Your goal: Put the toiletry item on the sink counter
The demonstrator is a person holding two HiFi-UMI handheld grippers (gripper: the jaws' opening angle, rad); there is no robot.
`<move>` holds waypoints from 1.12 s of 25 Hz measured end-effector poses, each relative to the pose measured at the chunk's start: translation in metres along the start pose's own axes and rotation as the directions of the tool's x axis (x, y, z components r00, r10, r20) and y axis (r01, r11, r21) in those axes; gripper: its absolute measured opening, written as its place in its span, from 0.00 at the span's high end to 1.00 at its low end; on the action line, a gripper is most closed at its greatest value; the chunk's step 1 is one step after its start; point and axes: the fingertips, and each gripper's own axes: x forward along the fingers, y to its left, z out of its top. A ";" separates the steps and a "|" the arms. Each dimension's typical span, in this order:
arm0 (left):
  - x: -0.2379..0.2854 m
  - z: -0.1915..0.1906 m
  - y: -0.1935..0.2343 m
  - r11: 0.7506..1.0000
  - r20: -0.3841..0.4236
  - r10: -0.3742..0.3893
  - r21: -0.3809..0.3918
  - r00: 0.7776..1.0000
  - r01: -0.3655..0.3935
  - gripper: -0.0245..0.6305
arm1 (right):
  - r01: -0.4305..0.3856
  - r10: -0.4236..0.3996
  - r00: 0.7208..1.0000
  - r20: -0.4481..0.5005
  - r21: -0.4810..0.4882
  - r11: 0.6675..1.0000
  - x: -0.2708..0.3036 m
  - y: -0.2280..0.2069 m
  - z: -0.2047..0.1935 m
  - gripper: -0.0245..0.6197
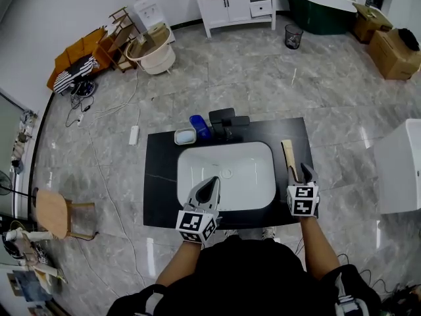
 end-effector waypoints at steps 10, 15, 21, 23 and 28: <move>0.007 0.015 -0.007 1.000 0.040 -0.007 -0.002 0.999 0.007 0.95 | -0.055 0.059 0.966 0.252 -0.025 0.998 -0.054 0.015 0.106 0.75; 0.012 0.032 -0.008 1.000 0.075 -0.012 0.009 0.997 0.011 0.95 | -0.035 0.039 0.951 0.308 -0.017 0.999 -0.065 0.014 0.125 0.89; 0.009 0.034 -0.010 1.000 0.087 -0.012 0.005 0.996 0.011 0.95 | -0.035 0.035 0.937 0.347 -0.005 0.999 -0.076 0.013 0.133 0.95; 0.007 0.035 -0.011 1.000 0.089 -0.013 0.008 0.996 0.012 0.95 | -0.033 0.039 0.934 0.355 -0.025 0.999 -0.081 0.016 0.135 0.95; 0.003 0.040 -0.012 1.000 0.095 -0.014 0.021 0.995 0.012 0.95 | -0.053 0.068 0.930 0.361 -0.051 0.997 -0.088 0.023 0.138 0.95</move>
